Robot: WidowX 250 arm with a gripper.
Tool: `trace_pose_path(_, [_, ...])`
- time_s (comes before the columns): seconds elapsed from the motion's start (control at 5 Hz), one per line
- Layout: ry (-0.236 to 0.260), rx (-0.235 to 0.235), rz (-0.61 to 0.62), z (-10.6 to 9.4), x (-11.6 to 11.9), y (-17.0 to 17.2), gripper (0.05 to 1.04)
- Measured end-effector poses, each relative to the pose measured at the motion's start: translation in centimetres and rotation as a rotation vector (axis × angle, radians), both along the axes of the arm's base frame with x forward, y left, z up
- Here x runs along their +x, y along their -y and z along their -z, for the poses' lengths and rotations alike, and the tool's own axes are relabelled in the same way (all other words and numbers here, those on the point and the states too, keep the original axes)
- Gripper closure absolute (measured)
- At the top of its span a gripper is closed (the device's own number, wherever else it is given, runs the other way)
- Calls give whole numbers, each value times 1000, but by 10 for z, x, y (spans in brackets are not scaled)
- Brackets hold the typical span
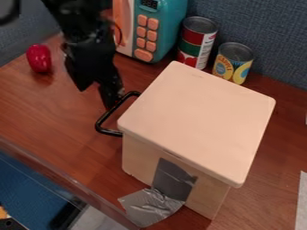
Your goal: Opens the drawer
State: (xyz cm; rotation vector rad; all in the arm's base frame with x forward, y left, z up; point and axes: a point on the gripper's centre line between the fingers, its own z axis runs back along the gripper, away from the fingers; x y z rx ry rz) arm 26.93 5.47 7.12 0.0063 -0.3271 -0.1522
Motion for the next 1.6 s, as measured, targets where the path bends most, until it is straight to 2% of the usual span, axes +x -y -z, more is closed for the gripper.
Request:
trace_pose_path(0.4, [3,-30,-27,17,9,7,83])
trace_pose_path(0.6, [-18,-39,-31,30,12,11,83])
trace_pose_path(0.8, [-39,-33,-32,41,15,12,133])
trace_pose_path(1.0, [-67,-27,-63,50,14,9,420])
trace_pose_path(1.2, [-70,-29,-80,49,12,2,725])
trace_pose_path(1.4, [-67,-44,-120,45,13,-14,910])
trace_pose_path(1.6, [-55,-28,-166,37,13,-41,946])
